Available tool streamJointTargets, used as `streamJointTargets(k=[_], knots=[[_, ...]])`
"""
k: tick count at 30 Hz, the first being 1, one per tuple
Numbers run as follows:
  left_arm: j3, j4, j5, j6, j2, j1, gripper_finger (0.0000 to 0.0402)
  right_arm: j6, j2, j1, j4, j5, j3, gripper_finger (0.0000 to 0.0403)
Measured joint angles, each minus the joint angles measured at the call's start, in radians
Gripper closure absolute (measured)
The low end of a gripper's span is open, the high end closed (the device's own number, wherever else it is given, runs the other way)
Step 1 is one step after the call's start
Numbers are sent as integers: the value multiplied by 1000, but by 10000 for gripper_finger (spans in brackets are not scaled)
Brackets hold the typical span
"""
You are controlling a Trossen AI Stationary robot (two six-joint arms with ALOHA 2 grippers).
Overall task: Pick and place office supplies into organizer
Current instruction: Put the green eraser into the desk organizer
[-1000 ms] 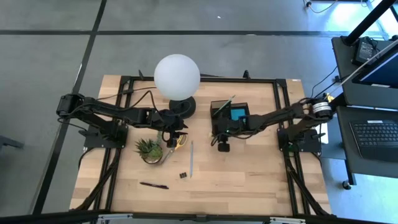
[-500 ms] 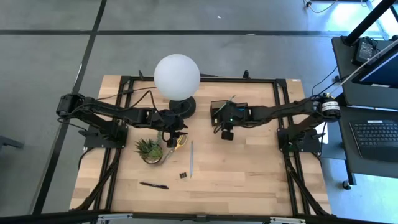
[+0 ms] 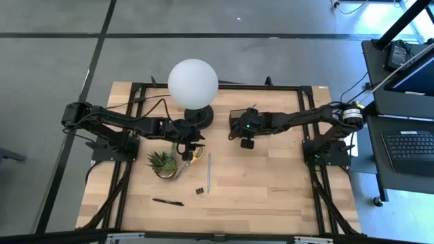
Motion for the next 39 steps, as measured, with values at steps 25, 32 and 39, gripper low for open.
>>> streamJointTargets(k=[25, 32, 39], knots=[[0, 2, -2, 0, 0, 0, 274, 2, 16, -1, 3, 2, 0, 322], [0, 2, -2, 0, 0, 0, 274, 3, 16, -1, 3, 2, 0, 322], [0, 2, -2, 0, 0, 0, 274, 3, 16, -1, 1, 0, 0, 291]])
